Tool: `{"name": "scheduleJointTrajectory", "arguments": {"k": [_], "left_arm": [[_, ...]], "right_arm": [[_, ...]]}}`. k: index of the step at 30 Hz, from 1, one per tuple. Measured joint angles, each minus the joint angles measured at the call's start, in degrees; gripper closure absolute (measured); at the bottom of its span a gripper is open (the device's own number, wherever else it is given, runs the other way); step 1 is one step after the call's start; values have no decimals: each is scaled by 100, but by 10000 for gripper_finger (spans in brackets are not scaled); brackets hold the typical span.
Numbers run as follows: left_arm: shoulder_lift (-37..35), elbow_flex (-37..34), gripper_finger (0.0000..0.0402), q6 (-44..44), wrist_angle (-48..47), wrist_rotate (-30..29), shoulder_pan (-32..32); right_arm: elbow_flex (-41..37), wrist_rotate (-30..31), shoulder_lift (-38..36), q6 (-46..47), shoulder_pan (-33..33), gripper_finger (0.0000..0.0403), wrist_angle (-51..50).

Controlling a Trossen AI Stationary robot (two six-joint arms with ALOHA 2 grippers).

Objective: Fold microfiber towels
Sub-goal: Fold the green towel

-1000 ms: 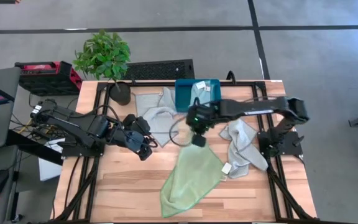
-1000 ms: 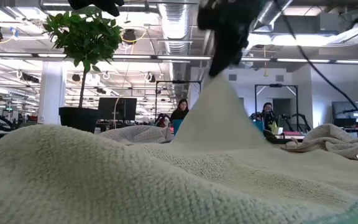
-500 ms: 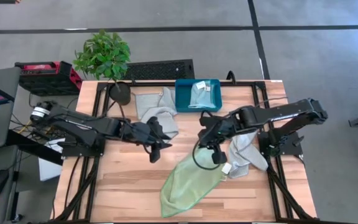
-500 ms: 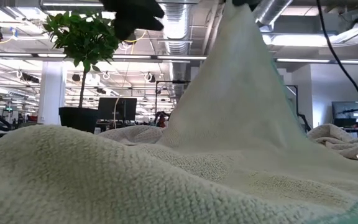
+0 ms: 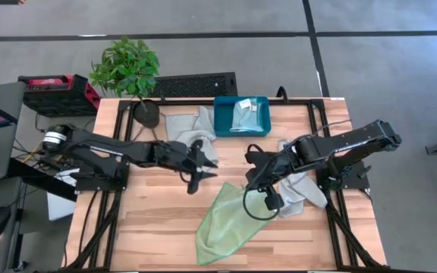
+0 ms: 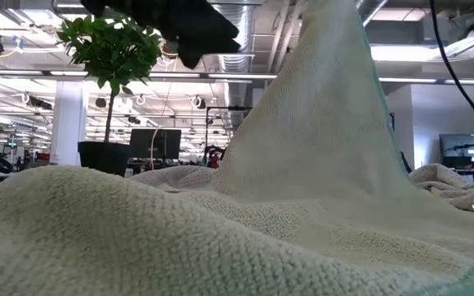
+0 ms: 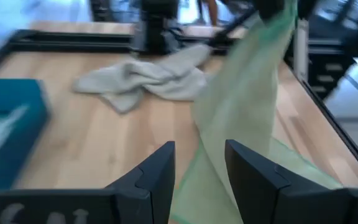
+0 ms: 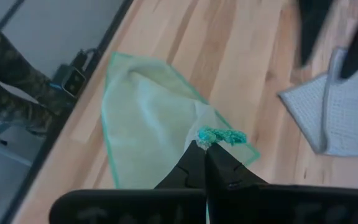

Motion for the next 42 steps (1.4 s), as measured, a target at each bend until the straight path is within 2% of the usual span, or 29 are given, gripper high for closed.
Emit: {"name": "scheduleJointTrajectory", "arguments": {"k": [6, 10, 13, 16, 18, 20, 24, 27, 34, 42], "left_arm": [[862, 36, 269, -407, 43, 626, 80], [1378, 71, 269, -1044, -60, 1488, 135], [1749, 73, 269, -1470, -45, 1577, 96], [2099, 67, 269, -1643, 96, 1461, 57], [2249, 67, 269, -1414, 298, 1251, 12], [2383, 78, 269, -1110, 557, 817, -61], [2445, 78, 269, -1075, 707, 77, -93], [2495, 80, 269, -1035, 694, -61, -63], [3060, 184, 269, -933, 1346, -152, -72], [3072, 307, 269, -494, 1304, -641, -66]], "right_arm": [[212, -4, -2, 257, 46, 397, -61], [244, -2, -2, 322, 43, 396, -83], [244, -6, -2, 438, 2, 396, -167], [244, -1, 0, 518, -20, 396, -160], [244, 0, 0, 519, -20, 396, -161], [244, -2, 1, 524, -16, 396, -150], [244, -2, 2, 524, -16, 396, -153], [244, -2, 2, 524, -22, 396, -151], [241, 0, 3, 524, -22, 396, -149], [240, -2, 2, 524, -22, 396, -151]]}}
